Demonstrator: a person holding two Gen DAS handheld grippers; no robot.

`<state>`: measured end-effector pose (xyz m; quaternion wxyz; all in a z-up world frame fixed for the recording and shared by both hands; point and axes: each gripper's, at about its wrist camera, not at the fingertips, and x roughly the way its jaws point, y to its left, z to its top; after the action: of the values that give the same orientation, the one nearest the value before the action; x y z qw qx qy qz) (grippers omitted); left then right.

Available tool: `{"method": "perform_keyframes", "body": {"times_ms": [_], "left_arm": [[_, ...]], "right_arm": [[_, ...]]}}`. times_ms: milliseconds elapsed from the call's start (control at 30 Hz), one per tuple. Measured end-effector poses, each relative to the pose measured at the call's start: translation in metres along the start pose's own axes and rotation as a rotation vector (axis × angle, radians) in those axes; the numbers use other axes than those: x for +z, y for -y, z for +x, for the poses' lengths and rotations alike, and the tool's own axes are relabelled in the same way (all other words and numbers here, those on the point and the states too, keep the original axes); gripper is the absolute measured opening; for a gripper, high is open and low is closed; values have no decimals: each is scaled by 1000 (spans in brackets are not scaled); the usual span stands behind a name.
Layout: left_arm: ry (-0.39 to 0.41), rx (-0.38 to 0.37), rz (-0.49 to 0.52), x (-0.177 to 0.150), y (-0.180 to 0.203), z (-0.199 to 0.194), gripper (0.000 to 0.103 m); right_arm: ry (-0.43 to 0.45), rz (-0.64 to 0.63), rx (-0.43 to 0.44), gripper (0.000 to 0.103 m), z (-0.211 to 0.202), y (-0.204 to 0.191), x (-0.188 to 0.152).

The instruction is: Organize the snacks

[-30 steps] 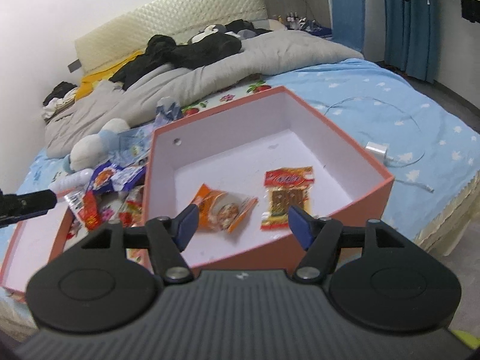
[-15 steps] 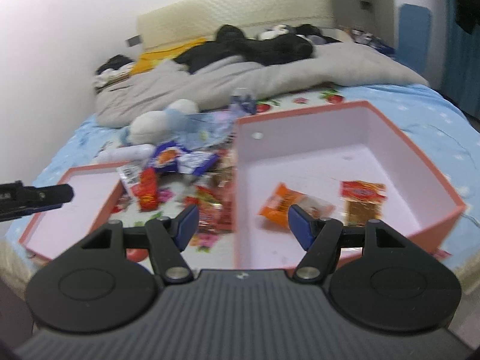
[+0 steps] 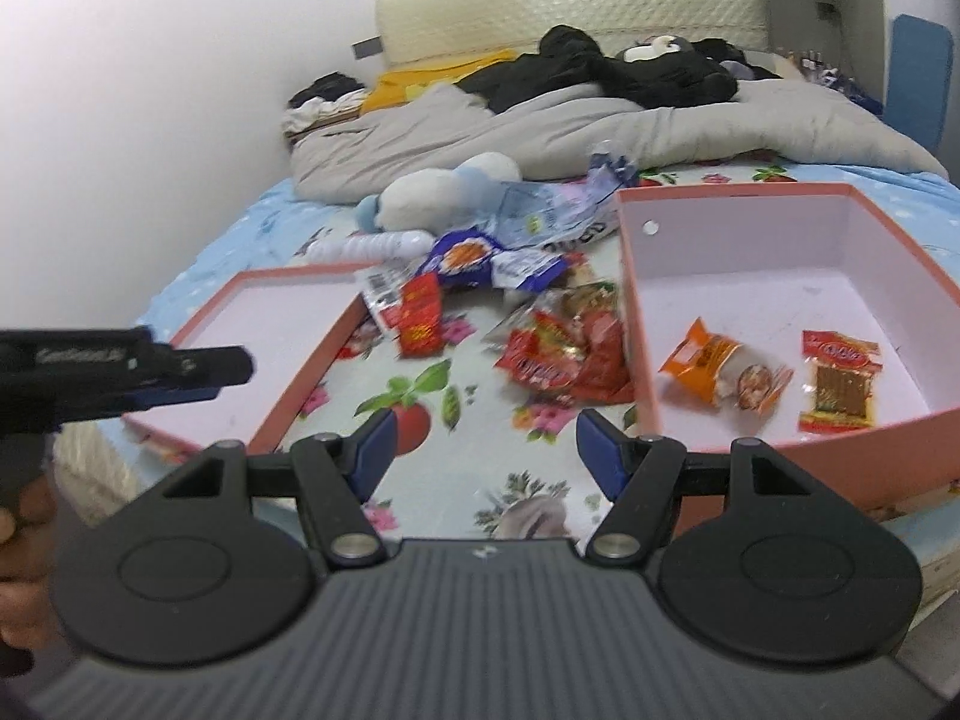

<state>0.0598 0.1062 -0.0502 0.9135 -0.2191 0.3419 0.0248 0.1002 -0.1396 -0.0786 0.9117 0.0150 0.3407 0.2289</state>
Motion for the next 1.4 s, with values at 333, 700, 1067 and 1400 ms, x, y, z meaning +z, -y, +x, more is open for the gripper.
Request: {"method": "perform_keyframes", "body": {"times_ms": [333, 700, 1067, 1400], "left_arm": [[-45, 7, 1, 6, -9, 31, 47], [-128, 54, -38, 29, -39, 108, 48], [-204, 73, -33, 58, -66, 200, 55], [-237, 91, 31, 77, -70, 270, 70]], "right_arm": [[-3, -37, -13, 68, 19, -7, 7], [-63, -105, -18, 68, 83, -12, 19], [-138, -147, -40, 68, 168, -5, 33], [-167, -207, -107, 67, 222, -4, 32]]}}
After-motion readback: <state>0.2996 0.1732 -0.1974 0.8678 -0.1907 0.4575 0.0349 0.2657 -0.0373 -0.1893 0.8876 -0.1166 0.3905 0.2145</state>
